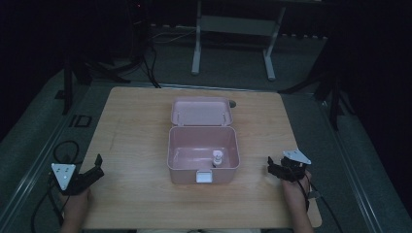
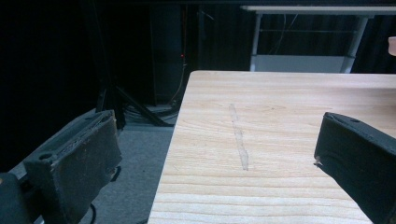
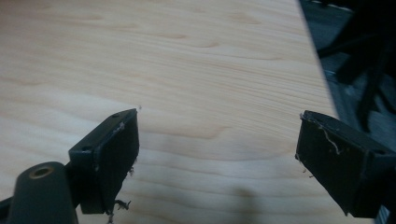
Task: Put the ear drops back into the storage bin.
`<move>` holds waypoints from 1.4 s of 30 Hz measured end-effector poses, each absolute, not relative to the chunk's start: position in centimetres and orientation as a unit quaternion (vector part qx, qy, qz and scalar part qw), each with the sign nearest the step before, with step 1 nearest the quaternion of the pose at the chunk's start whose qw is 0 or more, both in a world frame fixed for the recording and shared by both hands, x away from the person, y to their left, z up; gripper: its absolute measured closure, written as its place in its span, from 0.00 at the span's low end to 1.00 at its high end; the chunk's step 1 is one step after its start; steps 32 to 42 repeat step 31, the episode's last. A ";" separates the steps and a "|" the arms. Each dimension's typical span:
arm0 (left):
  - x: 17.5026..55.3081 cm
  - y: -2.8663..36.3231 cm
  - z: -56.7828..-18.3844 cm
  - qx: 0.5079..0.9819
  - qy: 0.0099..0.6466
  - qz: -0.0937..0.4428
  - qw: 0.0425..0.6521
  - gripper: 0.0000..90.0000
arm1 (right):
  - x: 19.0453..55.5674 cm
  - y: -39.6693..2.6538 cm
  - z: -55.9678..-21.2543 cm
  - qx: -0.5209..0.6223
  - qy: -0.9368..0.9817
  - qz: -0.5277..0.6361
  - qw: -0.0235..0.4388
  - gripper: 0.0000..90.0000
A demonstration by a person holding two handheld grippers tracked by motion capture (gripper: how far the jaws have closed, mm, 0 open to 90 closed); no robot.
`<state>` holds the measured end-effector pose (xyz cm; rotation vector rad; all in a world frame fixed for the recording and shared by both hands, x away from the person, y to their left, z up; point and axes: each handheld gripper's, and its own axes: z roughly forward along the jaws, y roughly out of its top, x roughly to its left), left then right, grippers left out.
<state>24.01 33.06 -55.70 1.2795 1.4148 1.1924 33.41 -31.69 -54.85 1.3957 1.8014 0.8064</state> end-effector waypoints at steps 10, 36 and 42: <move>24.0 33.1 -55.7 0.511 0.568 0.477 0.434 0.00 | 33.2 -33.3 -55.2 0.559 0.661 0.325 0.381 0.14; 24.0 33.2 -55.7 0.511 0.567 0.476 0.435 0.00 | 32.7 -33.7 -55.1 0.536 0.647 0.357 0.409 0.15; 24.0 33.2 -55.7 0.511 0.567 0.476 0.435 0.00 | 32.7 -33.7 -55.1 0.536 0.647 0.357 0.409 0.15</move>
